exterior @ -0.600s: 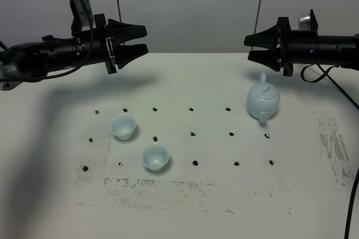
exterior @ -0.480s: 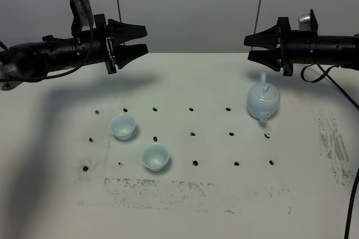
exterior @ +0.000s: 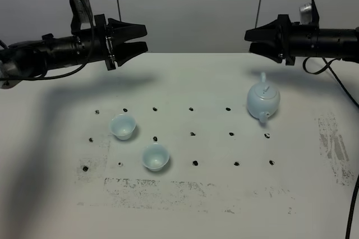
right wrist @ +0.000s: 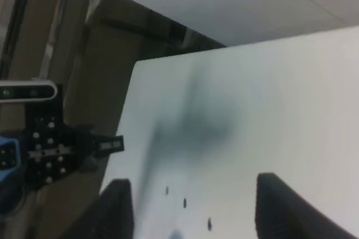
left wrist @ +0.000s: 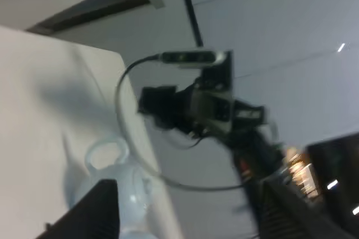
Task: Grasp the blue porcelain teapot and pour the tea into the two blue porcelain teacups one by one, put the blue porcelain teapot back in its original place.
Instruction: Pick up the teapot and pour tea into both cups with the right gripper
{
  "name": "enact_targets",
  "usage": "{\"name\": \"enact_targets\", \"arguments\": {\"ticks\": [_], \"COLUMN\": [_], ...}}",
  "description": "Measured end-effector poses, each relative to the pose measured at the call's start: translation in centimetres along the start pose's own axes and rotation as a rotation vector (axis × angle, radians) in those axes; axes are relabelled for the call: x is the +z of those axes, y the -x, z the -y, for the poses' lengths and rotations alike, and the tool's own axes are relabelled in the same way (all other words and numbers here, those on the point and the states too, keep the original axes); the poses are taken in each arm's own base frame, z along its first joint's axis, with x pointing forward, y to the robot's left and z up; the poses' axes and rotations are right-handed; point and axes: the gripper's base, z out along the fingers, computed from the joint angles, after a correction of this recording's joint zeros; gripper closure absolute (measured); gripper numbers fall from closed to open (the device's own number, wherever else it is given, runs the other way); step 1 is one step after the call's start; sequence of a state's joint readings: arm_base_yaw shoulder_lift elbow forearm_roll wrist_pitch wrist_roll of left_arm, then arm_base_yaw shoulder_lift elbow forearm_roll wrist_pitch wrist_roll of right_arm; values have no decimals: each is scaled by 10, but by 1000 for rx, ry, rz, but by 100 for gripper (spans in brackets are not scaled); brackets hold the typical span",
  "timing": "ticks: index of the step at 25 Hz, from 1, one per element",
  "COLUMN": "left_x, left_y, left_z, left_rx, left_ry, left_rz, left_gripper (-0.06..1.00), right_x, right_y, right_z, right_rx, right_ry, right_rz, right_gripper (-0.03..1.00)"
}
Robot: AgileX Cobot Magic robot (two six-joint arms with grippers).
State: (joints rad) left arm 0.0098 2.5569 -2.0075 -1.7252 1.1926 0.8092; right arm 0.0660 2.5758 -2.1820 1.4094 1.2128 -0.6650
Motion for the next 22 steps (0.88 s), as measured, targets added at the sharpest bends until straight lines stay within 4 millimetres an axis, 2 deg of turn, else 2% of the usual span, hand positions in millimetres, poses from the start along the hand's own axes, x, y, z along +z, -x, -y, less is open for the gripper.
{"name": "enact_targets", "arguments": {"ticks": [3,6,9,12,14,17,20,22], "left_x": [3,1,-5,-18,-25,-30,-31,-36], "left_y": [13,24,35,45,49,49,44,39], "left_z": [23,44,50,48,47,49,69,89], "left_rx": [186,336,406,463,475,495,574,606], "left_ry": [61,232,501,763,870,975,1101,1153], "left_rz": [-85,-204,-251,-265,-271,-294,-306,-316], "left_gripper": [38,38,38,38,38,38,39,39], "right_x": [-7,-18,-36,-55,-61,-64,-68,-78], "right_y": [14,22,28,31,31,31,20,16], "right_z": [-16,-21,-13,-1,3,5,1,-12], "right_rx": [-192,-310,-357,-369,-367,-358,-320,-311], "right_ry": [-97,-310,-605,-871,-950,-980,-1000,-1041], "right_rz": [-40,-125,-204,-259,-277,-282,-335,-352], "right_gripper": [50,51,51,51,52,52,52,52]}}
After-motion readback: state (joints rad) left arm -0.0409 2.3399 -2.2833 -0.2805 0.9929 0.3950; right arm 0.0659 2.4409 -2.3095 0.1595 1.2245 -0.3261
